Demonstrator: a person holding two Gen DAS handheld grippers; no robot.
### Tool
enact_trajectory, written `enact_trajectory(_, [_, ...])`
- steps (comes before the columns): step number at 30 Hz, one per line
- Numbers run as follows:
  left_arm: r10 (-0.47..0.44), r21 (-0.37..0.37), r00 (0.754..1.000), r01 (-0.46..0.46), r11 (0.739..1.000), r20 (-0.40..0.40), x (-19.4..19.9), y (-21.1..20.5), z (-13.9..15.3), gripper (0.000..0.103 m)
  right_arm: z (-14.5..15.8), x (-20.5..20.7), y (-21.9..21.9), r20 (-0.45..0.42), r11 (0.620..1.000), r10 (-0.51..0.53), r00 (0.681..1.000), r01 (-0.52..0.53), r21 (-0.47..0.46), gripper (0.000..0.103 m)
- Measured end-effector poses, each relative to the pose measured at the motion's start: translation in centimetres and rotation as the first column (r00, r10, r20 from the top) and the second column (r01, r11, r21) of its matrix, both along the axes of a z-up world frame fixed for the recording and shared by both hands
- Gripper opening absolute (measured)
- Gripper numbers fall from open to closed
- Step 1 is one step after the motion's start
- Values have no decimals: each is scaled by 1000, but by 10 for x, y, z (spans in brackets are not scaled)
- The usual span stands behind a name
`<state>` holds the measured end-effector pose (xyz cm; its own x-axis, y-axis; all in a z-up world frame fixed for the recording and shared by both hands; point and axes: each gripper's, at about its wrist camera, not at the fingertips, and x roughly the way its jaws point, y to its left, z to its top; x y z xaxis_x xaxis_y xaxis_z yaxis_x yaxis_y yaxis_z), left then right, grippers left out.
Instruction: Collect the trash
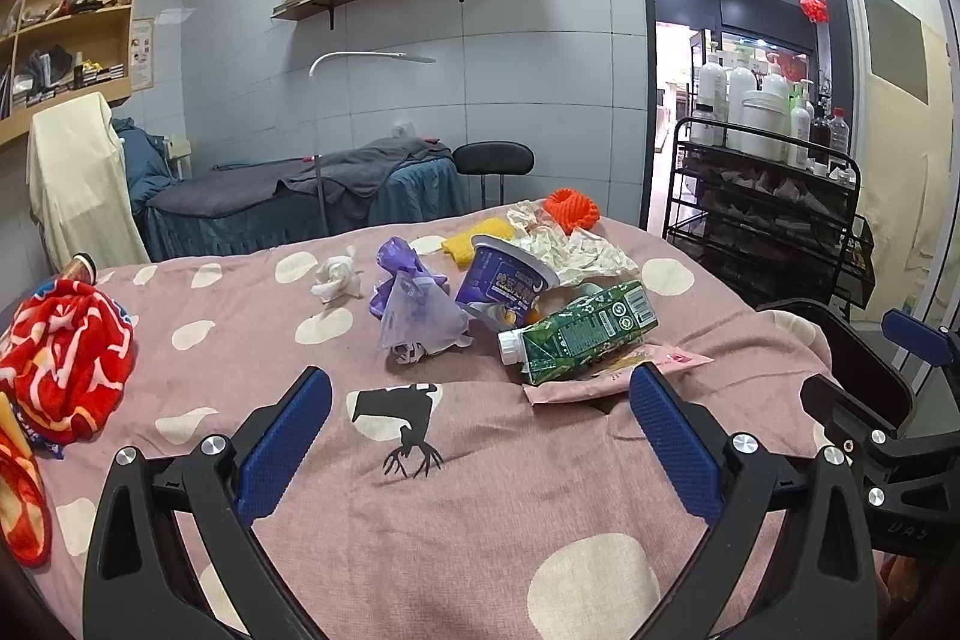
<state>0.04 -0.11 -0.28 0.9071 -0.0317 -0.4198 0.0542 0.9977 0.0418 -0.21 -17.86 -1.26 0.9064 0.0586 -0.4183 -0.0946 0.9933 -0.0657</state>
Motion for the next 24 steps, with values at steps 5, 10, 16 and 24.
enact_trajectory(5, [-3,4,1000,3,1000,-4,2,0,-1,98,-1,1,2,-6,1000,7,1000,-7,0,98])
enact_trajectory(10, [-5,5,1000,5,1000,-8,2,-2,-3,98,-2,2,2,-13,1000,10,1000,-10,4,98])
enact_trajectory(16, [-8,0,1000,8,1000,-18,3,1,-4,98,-3,4,3,-19,1000,14,1000,-13,5,98])
enact_trajectory(24, [-9,1,1000,9,1000,-22,3,1,-5,98,-4,5,4,-23,1000,17,1000,-17,6,98])
